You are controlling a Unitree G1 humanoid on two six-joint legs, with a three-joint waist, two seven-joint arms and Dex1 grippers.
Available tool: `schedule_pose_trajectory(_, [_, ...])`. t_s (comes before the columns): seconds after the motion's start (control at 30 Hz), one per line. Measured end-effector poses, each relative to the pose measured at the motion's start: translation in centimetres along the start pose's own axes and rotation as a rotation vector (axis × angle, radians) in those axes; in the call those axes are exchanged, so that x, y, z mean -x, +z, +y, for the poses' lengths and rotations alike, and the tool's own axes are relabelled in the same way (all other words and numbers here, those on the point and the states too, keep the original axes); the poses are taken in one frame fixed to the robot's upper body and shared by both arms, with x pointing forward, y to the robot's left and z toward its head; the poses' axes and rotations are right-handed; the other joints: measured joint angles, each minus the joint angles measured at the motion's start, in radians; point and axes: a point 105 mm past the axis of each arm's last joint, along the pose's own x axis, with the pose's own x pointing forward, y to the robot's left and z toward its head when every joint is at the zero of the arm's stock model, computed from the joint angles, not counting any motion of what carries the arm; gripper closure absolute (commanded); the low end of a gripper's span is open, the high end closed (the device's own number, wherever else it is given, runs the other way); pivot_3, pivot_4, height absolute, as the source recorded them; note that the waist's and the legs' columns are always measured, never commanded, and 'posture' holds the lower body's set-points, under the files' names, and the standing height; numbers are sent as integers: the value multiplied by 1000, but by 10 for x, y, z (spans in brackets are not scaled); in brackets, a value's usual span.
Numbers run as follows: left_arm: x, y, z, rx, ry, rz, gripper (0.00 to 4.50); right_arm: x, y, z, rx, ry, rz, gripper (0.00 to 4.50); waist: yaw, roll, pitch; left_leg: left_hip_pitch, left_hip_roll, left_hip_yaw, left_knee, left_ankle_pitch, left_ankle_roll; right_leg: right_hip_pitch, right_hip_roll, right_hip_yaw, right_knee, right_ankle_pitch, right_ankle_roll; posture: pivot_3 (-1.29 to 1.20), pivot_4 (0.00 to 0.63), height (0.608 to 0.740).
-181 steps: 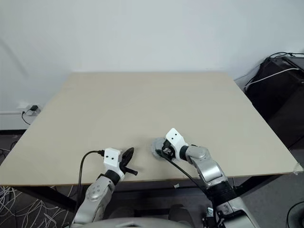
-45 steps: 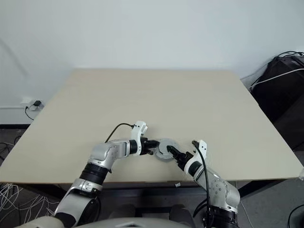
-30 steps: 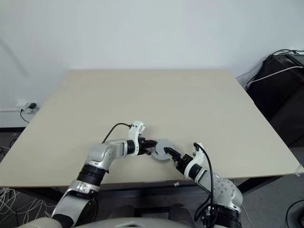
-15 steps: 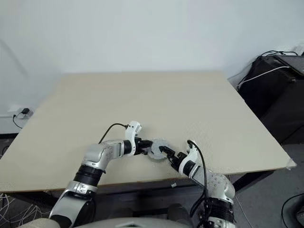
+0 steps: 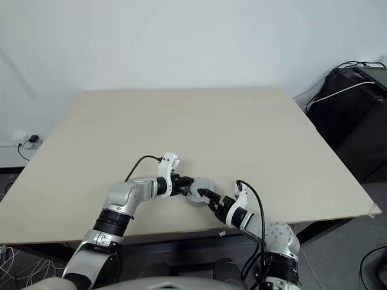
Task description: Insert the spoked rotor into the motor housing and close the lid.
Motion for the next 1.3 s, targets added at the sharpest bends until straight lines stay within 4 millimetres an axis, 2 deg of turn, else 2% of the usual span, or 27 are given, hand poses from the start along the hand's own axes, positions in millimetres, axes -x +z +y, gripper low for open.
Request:
schedule_pose_trajectory(0.23, [-1,0,-1,2,-4,0,4500,0,13,-1,18,-16,-89,33,2,0,0,-1,0,1,0,0,0,-6,0,0,0,0,1,0,0,740])
schedule_pose_trajectory(0.33, [-1,-1,0,0,2,2,4500,1,16,5,30,5,-100,33,3,1,0,-2,-1,1,0,0,0,-7,0,0,0,0,1,0,0,740])
schedule_pose_trajectory(0.43, [1,-1,2,4,11,0,4500,2,17,10,42,22,-100,627,6,1,0,-3,-1,0,0,0,0,-7,0,0,0,0,1,0,0,740])
schedule_pose_trajectory(0.67, [2,-2,8,9,32,1,4500,4,15,14,58,28,-74,2892,15,1,0,-3,-2,0,0,0,0,-8,0,0,0,0,1,0,0,740])
schedule_pose_trajectory(0.73, [2,-2,7,9,30,0,4500,7,15,11,63,12,-73,3167,15,1,0,-3,-2,0,0,0,0,-7,0,0,0,0,1,0,0,740])
schedule_pose_trajectory(1.0, [2,-3,7,9,31,1,4500,8,10,7,62,-5,-51,3181,12,4,-2,-1,-2,0,1,1,1,-6,0,0,0,1,2,0,0,740])
schedule_pose_trajectory(1.27, [2,-3,8,4,39,3,4500,6,14,6,138,-40,-93,3181,12,9,-5,-1,-4,0,2,1,1,-5,0,0,0,1,2,0,0,740])
schedule_pose_trajectory(1.3, [2,-3,8,4,37,3,4500,6,15,6,147,-44,-98,2845,12,9,-6,-1,-4,0,3,1,1,-5,0,0,0,1,2,0,0,740])
